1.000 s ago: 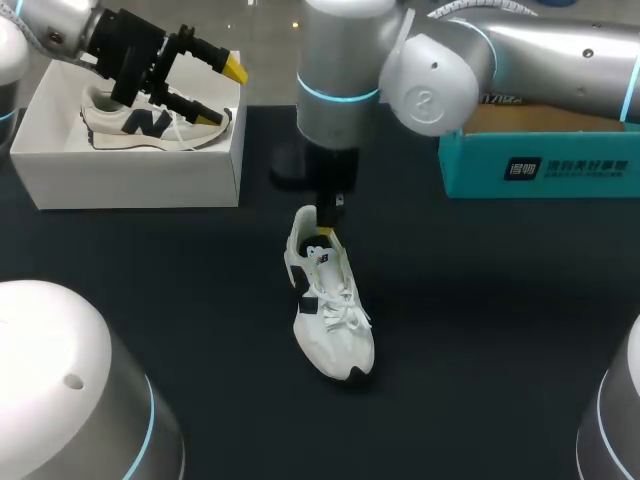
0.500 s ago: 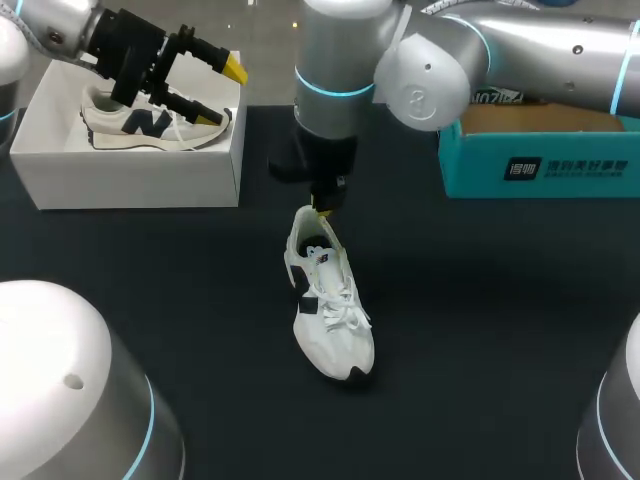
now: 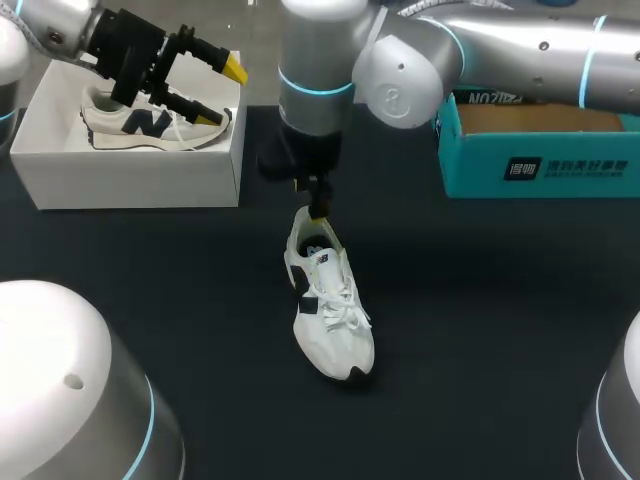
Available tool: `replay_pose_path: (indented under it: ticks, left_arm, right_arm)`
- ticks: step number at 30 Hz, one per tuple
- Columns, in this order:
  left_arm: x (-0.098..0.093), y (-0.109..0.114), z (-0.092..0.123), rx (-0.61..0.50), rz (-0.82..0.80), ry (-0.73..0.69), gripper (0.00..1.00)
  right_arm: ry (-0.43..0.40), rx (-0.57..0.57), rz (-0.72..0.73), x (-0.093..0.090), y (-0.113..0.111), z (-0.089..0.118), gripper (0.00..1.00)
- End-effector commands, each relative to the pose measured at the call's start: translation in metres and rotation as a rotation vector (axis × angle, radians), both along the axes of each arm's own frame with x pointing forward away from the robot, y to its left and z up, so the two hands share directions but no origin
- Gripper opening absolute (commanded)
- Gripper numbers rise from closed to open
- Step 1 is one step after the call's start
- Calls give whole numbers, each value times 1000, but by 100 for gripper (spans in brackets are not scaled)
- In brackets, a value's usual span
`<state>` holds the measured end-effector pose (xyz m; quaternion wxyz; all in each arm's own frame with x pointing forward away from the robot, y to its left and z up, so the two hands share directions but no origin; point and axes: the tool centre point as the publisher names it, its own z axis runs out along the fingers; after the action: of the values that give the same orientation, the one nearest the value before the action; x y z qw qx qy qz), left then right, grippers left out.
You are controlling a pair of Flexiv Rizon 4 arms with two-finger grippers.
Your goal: Take the shoe out of the shoebox, open the shoe tongue, remove and reinsert the insole, then place the shoe into the shoebox
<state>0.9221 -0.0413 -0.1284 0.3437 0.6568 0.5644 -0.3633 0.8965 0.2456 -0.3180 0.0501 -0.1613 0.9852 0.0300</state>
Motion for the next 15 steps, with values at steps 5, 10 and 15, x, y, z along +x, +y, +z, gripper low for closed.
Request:
replay_pose_path:
  ticks: [5, 10, 15]
  left_arm:
    - [-1, 0, 0, 3, 1, -2, 100]
    - [-1, 0, 0, 3, 1, -2, 100]
    - [-1, 0, 0, 3, 1, -2, 100]
  right_arm:
    - [20, 12, 12, 13, 1, -30, 78]
    - [36, 9, 9, 21, -1, -46, 76]
    - [46, 24, 15, 27, 1, -56, 71]
